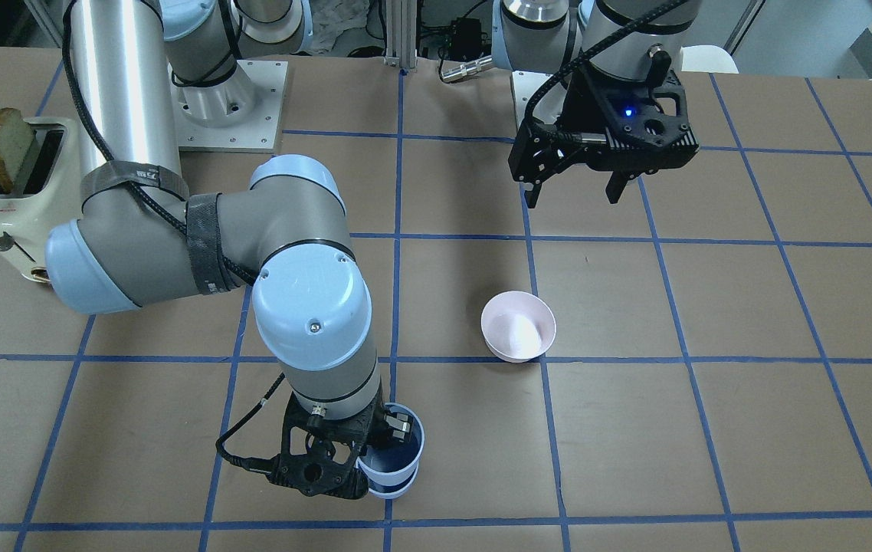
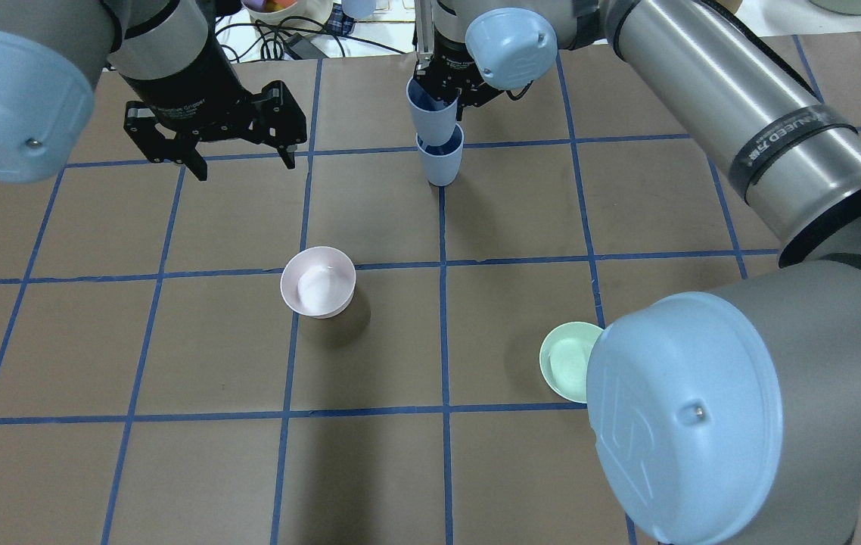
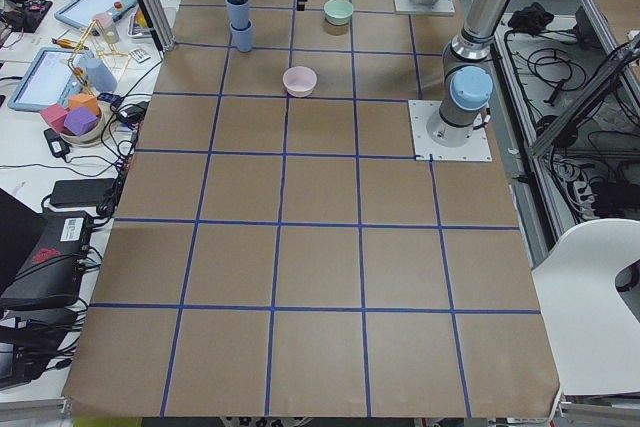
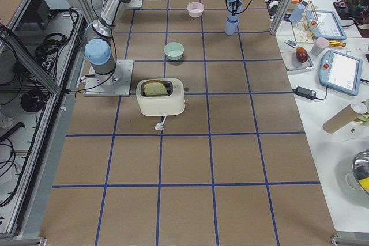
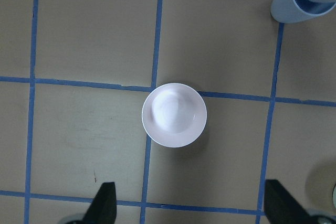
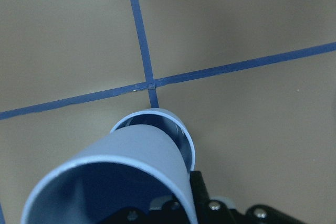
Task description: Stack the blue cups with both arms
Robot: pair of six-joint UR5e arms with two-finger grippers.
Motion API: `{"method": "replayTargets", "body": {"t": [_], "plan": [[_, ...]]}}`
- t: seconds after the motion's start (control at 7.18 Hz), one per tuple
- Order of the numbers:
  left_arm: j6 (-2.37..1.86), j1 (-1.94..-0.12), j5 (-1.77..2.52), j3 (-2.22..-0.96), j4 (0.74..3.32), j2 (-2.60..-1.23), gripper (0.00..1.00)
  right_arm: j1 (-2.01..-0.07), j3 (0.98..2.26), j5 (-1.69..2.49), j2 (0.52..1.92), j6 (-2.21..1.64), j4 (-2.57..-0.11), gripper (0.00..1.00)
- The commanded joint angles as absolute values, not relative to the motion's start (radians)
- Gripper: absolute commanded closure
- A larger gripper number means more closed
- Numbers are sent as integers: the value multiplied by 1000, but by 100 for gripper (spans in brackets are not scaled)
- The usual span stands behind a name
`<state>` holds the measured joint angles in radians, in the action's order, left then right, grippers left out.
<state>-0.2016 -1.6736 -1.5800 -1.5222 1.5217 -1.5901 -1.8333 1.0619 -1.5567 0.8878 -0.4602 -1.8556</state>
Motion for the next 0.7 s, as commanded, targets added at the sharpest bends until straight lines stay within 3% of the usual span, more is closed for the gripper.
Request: {"method": "replayTargets", "body": {"t": [0.0,0.14,0.28,0.42,0.56], "plan": [[-177,-1672,-1580,-1523,1522,-1591,0,-1833,1066,-1566,887,-460,-1853,100],[-79,-1657,-1578,-1523,1525,-1591,0,-1833,1065,-1566,887,-462,-1855,87],[-66,-1651,-1578,-1523,1528,-1588,0,-1833,1065,-1563,882,-457,-1859,14],[-69,-1651,-1578,-1523,1529,-1588,0,-1833,1065,-1565,881,-460,-1861,0],[-69,-1651,-1578,-1523,1531,-1588,0,-1833,1063,-1563,882,-462,-1861,0]]}}
